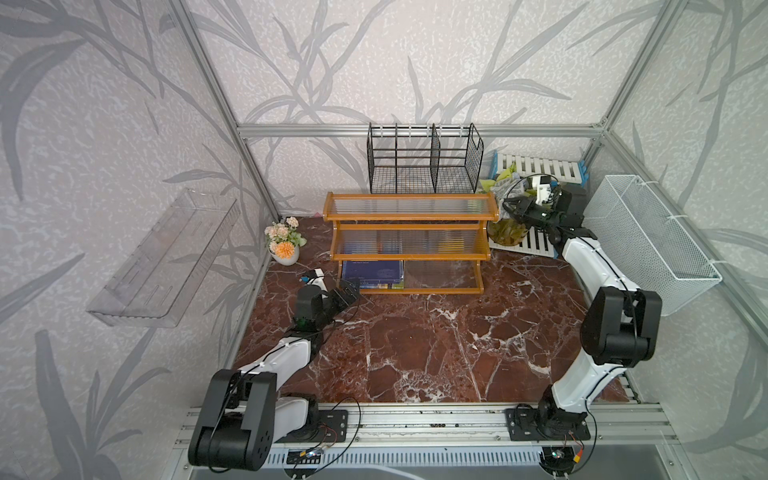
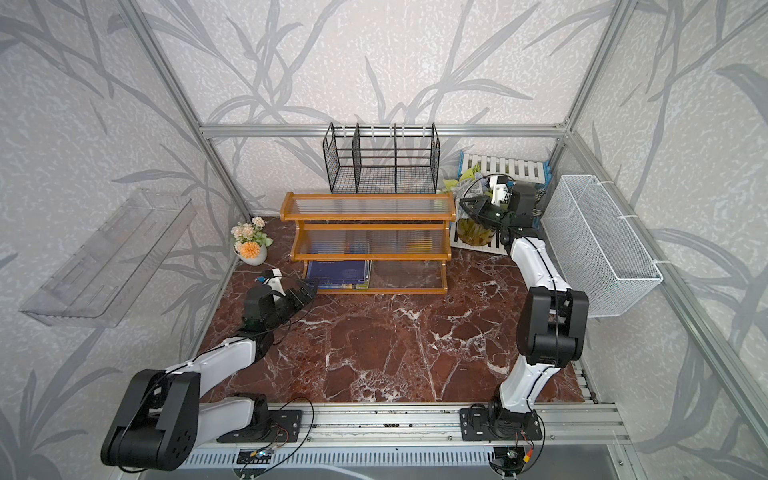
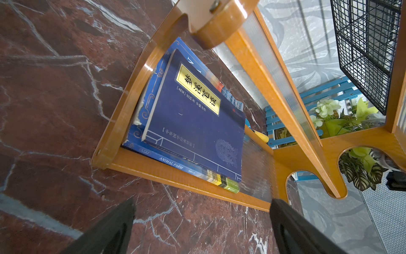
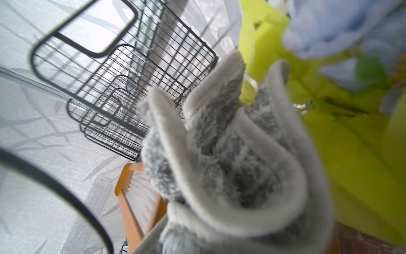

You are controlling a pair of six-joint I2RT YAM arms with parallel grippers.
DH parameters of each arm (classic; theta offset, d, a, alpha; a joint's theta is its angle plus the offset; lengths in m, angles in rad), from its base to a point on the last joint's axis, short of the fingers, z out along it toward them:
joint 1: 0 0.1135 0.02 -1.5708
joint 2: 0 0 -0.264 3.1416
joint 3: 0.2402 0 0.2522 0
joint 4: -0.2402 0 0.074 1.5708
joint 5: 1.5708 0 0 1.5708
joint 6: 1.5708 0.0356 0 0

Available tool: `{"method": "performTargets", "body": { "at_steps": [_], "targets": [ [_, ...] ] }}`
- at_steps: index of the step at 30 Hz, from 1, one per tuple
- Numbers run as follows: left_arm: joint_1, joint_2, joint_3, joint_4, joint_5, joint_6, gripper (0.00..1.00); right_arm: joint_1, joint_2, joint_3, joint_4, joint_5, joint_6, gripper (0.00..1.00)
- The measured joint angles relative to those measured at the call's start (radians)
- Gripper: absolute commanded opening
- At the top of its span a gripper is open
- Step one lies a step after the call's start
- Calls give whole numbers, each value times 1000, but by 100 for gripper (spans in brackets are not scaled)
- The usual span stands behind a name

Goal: Wipe the bookshelf clean with a cloth
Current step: Wipe the dust from the shelf, then place the cleaning item at the center of the board.

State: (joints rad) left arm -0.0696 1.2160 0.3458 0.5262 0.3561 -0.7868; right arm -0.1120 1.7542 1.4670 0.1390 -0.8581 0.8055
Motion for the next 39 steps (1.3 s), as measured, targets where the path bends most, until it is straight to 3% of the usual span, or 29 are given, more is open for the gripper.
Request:
{"method": "performTargets", "body": {
  "at_steps": [12, 17, 21, 25, 28, 35, 39],
  "targets": [
    [0, -8, 0, 0, 0, 0, 100, -19, -161, -86, 113, -44, 128, 0],
    [0, -50, 0, -19, 0, 0, 100, -33, -299, -128, -28, -10, 50, 0],
    [-5, -111, 2, -66, -9, 9, 100, 9, -475, -157, -199, 57, -92, 0],
    [-48, -192, 2, -132, -44, 23, 100, 127, -637, -233, -330, 144, -220, 0],
    [-108, -279, 2, -200, -96, 32, 100, 278, -706, -323, -415, 251, -290, 0],
    [-241, -455, -2, -325, -228, 33, 99, 630, -671, -521, -461, 489, -320, 2],
    [-296, -505, -11, -365, -275, 27, 99, 774, -581, -582, -408, 583, -291, 2]
  ]
}}
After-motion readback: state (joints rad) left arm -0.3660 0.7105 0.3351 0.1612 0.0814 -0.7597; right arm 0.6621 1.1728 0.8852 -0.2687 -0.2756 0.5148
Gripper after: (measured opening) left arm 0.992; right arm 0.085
